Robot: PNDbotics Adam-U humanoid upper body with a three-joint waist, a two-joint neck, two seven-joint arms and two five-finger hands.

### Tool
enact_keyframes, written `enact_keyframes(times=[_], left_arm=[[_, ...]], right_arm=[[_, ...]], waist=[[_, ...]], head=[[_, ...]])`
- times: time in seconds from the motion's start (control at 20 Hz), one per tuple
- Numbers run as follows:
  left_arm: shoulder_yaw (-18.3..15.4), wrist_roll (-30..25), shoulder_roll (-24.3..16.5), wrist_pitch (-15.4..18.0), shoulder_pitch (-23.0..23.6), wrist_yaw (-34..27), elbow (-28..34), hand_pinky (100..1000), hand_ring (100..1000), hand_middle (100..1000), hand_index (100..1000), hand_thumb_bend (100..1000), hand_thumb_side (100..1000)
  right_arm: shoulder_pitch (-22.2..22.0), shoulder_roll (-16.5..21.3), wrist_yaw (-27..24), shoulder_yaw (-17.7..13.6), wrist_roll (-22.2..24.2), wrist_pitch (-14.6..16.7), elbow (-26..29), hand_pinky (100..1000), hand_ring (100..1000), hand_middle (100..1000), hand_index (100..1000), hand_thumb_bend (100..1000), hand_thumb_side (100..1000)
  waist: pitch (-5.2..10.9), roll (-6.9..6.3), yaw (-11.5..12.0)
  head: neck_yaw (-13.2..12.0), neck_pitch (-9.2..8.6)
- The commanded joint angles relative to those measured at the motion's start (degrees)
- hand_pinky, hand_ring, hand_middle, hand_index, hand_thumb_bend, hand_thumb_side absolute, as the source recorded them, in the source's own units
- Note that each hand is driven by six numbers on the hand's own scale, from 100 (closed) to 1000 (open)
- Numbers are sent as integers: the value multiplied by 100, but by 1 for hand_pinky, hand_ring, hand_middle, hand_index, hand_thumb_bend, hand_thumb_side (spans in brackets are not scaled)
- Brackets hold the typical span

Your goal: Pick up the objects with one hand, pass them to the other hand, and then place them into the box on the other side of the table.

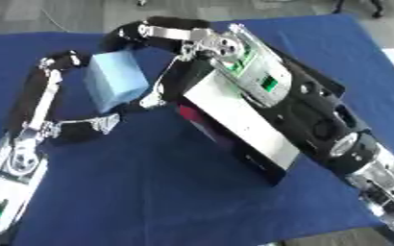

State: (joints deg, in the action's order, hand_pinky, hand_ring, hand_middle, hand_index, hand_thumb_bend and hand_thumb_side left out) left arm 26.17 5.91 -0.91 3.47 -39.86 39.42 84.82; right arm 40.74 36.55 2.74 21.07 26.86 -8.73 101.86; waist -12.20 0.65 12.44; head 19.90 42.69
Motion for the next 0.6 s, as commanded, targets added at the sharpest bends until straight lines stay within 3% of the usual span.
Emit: enact_keyframes(times=[0.05, 0.4, 0.6], left_arm=[[11, -2, -1, 9, -83, 32, 132, 787, 729, 538, 480, 100, 100], [14, 14, 40, 13, -71, 39, 95, 786, 729, 537, 480, 100, 100], [14, 52, 55, 9, -71, 48, 94, 785, 727, 534, 482, 100, 100]], right_arm=[[73, 87, -25, -80, -33, -53, 25, 978, 945, 756, 844, 461, 100], [67, 69, -283, -74, -166, -243, 7, 959, 872, 595, 714, 202, 100], [90, 45, -396, -69, -207, -336, -6, 950, 843, 527, 661, 139, 100]], waist=[[-2, 27, -13], [-11, 26, -29], [-11, 26, -30]], head=[[25, -53], [29, -46], [28, -47]])
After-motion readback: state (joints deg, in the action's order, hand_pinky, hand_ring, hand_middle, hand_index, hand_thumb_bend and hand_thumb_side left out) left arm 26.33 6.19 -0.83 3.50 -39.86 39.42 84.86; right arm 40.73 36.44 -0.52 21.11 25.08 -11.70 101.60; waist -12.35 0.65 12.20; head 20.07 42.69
